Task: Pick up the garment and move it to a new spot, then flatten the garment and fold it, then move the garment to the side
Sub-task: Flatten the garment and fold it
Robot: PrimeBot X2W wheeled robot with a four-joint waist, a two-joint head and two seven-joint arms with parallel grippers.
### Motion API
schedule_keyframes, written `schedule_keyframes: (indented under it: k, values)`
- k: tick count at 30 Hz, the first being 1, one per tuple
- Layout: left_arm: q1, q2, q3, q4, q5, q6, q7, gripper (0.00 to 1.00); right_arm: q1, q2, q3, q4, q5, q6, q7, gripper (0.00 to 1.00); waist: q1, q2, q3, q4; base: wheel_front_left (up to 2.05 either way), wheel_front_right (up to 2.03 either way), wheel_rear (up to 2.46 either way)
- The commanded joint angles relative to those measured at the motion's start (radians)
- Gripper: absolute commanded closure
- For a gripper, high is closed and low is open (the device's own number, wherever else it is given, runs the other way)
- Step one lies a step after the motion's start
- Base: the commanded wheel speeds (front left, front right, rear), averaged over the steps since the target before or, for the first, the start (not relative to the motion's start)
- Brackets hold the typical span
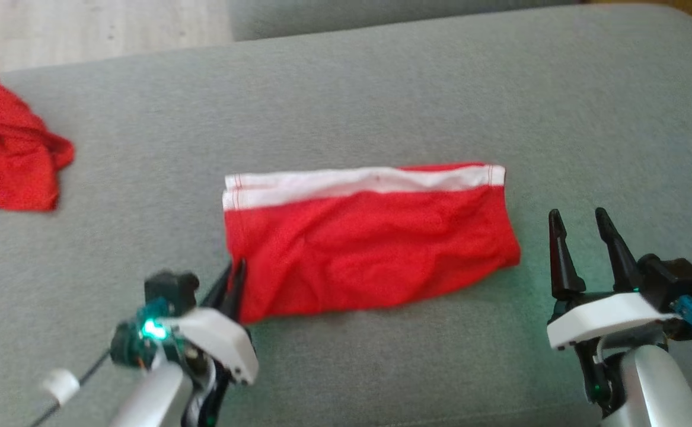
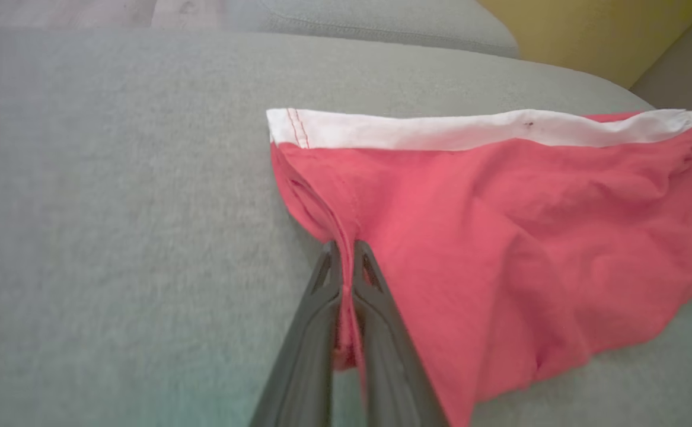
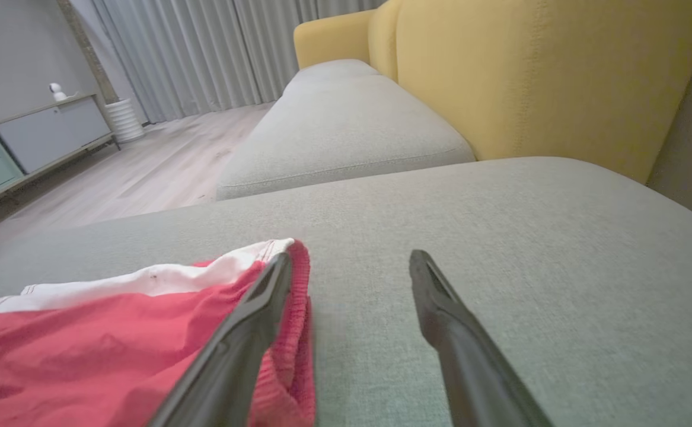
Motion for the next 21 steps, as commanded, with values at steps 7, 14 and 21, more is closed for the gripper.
schedule_keyframes:
  k: [7,14,21]
  values:
    - [0.038,-0.009,0.035,-0.064,-0.025,0.038,-0.016,1.00,-0.007,-0.004,0.022,-0.046,-0.013,0.004,0.014,0.00,0.0001,-0.0001,-0.020,0.027,0.00,0.00,0.00]
    - [0.033,-0.018,0.048,-0.062,-0.007,0.069,-0.084,0.00,-0.004,-0.004,0.017,-0.041,-0.018,0.004,0.020,0.00,0.0001,-0.0001,-0.033,0.019,0.00,0.00,0.00]
    - [0.035,0.002,0.073,-0.090,0.031,0.094,-0.202,0.00,0.016,-0.004,-0.012,-0.036,-0.027,0.004,0.028,0.00,0.0001,-0.0001,-0.070,0.030,0.00,0.00,0.00]
